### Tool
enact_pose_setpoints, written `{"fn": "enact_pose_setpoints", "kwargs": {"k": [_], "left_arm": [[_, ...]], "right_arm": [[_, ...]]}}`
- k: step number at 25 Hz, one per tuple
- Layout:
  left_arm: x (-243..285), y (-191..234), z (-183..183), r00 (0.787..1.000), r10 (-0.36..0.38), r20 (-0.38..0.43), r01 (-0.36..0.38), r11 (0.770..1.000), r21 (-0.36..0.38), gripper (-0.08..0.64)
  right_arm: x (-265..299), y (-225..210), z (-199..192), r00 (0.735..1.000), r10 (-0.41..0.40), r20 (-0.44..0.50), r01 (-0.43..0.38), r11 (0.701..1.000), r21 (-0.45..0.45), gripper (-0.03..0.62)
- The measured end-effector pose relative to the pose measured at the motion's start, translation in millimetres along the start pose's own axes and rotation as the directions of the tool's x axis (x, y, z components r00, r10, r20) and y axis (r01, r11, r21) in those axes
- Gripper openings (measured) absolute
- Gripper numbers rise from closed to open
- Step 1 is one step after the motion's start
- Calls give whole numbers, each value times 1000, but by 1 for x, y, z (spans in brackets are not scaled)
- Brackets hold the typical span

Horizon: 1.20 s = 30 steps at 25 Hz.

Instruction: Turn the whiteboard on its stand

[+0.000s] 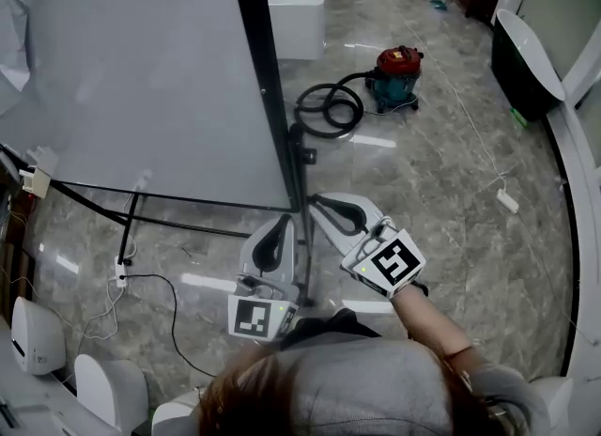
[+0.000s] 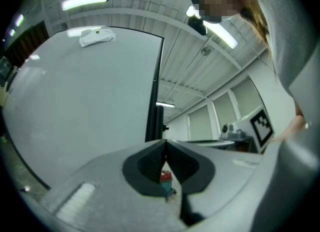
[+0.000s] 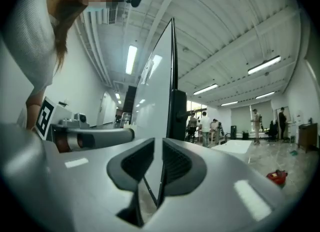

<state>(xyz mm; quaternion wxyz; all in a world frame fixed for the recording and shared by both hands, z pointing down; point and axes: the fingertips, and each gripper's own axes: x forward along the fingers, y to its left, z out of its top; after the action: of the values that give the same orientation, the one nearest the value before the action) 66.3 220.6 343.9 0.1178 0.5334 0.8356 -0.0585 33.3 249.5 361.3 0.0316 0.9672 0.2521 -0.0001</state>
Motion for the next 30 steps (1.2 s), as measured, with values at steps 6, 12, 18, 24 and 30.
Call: {"fn": "enact_pose_setpoints", "kwargs": {"k": [6,12,18,24,30], "left_arm": [[-24,12,-6,995,78,-55,-78,997,-4,-4],[-62,34,7,983,176,-57,-175,984,26,-4],[-91,54,9,966,251,-66,-250,968,29,-4],[-102,56,-1,966,244,-91,-244,970,2,-3],[-104,49,-5,976,196,-99,-200,979,-37,-3]], "right_arm": [[49,-44,-25,964,244,-106,-244,970,9,337],[103,-18,-19,871,489,-49,-489,872,26,377],[100,-1,-12,833,551,55,-553,832,39,92],[100,-2,-13,849,526,47,-528,848,48,89],[76,-6,-10,855,516,50,-518,854,47,87]]}}
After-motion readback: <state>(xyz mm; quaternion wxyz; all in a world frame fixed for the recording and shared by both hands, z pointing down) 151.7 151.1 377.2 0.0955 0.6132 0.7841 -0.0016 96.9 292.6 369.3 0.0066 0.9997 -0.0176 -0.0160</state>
